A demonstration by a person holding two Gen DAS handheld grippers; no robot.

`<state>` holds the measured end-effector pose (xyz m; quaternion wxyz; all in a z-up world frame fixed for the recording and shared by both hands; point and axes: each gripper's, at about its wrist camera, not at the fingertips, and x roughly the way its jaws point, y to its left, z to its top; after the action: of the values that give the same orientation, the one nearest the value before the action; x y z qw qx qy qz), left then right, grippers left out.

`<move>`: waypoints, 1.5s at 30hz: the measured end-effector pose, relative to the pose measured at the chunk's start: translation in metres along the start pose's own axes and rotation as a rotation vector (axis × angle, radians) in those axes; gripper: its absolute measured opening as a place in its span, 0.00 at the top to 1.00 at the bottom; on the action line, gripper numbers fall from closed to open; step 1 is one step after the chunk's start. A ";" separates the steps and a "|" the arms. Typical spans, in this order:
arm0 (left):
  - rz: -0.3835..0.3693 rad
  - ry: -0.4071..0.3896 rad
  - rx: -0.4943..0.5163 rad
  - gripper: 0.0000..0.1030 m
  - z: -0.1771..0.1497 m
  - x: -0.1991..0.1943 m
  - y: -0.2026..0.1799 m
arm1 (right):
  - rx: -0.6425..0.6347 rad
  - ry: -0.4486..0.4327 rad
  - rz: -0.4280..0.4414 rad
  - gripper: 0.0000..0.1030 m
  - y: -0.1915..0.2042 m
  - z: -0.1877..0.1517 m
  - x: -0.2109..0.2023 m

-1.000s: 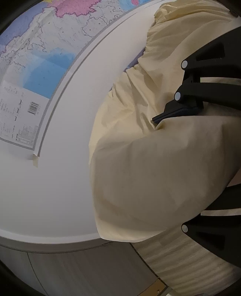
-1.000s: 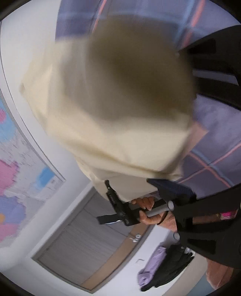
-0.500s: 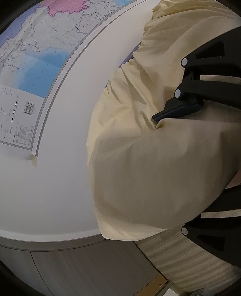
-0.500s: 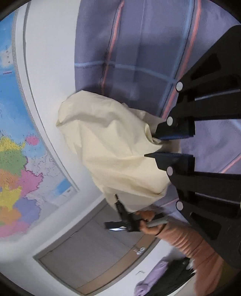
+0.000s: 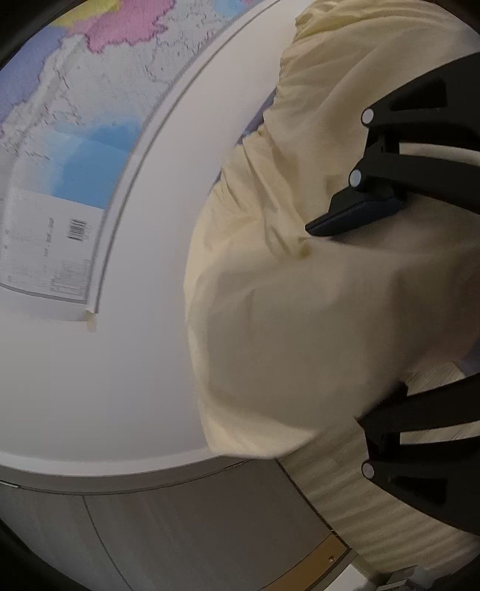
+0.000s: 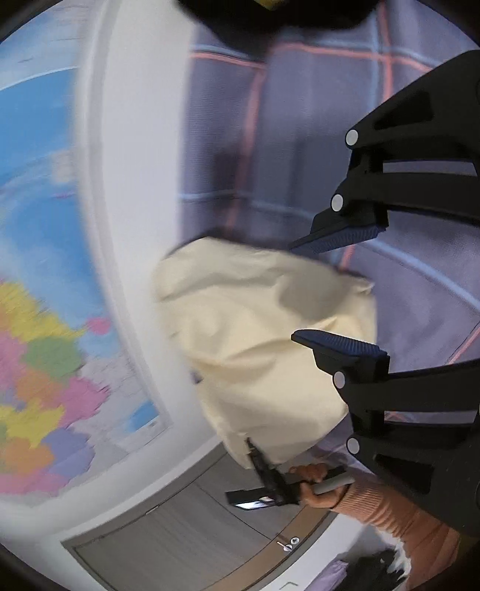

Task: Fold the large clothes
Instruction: 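Carry the folded cream shirt over the bed with both grippers, then lower the cream shirt onto the pink garment with both grippers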

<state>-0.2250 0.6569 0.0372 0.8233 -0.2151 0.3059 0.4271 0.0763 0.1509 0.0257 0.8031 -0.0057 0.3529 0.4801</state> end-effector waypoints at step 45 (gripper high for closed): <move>-0.147 0.008 0.280 0.06 -0.067 -0.039 -0.091 | 0.105 0.270 0.093 0.56 -0.025 0.051 0.128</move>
<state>-0.1885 0.5438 0.0243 0.8729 -0.1218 0.3492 0.3181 0.1611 0.2535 -0.0174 0.7245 -0.0117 0.4821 0.4924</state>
